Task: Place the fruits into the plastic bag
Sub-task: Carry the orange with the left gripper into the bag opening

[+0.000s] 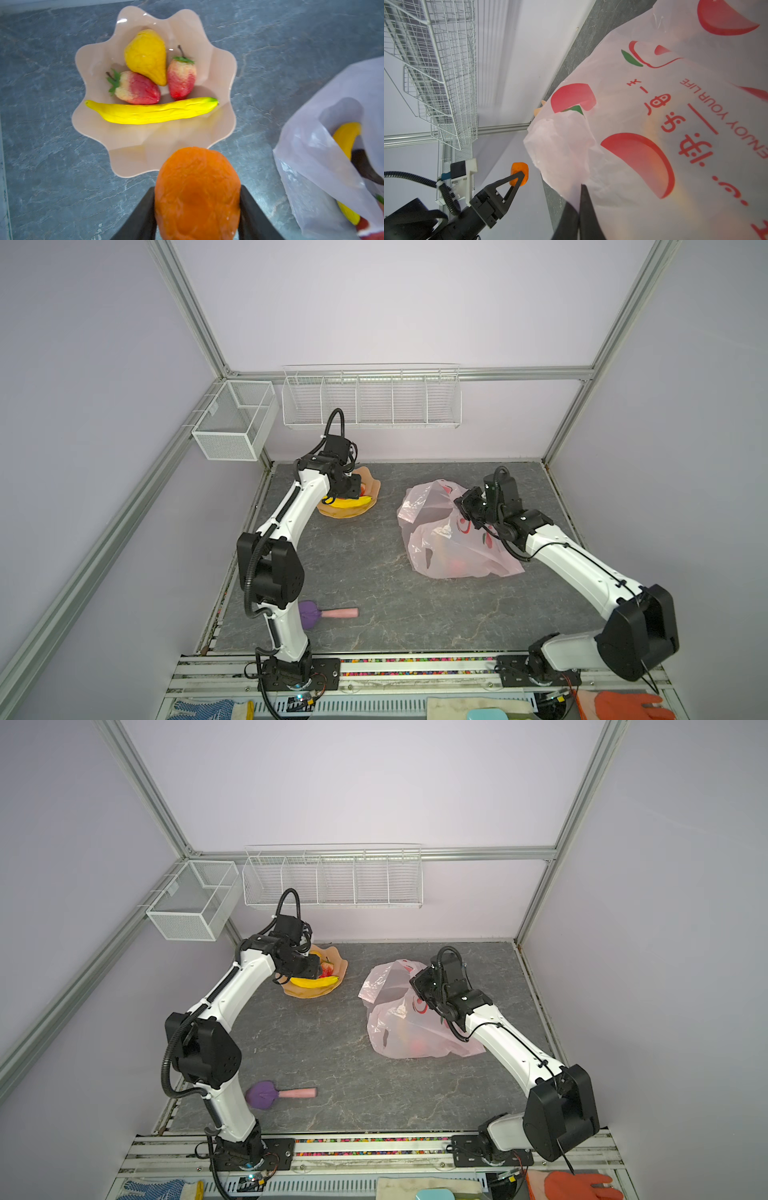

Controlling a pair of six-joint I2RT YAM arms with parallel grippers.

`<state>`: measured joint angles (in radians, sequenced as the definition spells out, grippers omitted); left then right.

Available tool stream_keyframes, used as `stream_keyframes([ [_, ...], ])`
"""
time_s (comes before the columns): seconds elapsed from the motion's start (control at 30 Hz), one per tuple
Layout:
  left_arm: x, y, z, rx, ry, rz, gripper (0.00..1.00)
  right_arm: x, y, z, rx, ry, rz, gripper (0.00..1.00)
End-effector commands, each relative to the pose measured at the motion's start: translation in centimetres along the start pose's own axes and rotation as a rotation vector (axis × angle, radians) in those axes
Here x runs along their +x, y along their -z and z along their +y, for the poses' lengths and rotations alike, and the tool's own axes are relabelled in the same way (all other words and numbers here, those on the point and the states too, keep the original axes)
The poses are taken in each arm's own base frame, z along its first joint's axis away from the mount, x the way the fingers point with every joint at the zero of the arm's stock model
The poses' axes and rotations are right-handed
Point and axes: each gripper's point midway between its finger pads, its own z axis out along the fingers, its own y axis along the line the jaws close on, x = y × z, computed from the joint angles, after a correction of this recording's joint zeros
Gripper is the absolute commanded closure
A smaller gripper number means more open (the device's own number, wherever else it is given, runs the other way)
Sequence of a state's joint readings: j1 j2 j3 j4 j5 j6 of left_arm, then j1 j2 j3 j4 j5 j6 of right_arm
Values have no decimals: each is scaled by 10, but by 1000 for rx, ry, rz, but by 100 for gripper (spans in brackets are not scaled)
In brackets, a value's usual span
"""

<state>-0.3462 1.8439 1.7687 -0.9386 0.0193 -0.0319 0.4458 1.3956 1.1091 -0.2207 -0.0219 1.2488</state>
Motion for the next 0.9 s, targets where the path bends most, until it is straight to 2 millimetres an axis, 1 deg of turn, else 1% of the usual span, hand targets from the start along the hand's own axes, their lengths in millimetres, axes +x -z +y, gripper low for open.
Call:
stream_keyframes([
  [0.0,-2,8,-35,72,-166,-55,65,-1,0,1,-1,-9,-2,94],
  [0.07,3,14,-57,112,-246,-74,66,-1,0,1,-1,-9,-1,94],
  [0.2,23,24,-99,201,-427,-99,69,0,0,2,-2,-6,2,94],
  [0.3,39,28,-118,247,-514,-98,71,-1,1,1,0,-5,3,94],
  [0.47,60,32,-132,315,-575,-80,73,0,1,1,1,-2,5,94],
  [0.6,73,30,-138,340,-619,-71,75,0,0,0,2,-3,7,94],
  [0.7,78,27,-142,338,-648,-73,75,0,1,0,1,-3,7,94],
  [0.87,77,16,-144,334,-658,-48,76,1,1,0,-1,-5,8,94],
])
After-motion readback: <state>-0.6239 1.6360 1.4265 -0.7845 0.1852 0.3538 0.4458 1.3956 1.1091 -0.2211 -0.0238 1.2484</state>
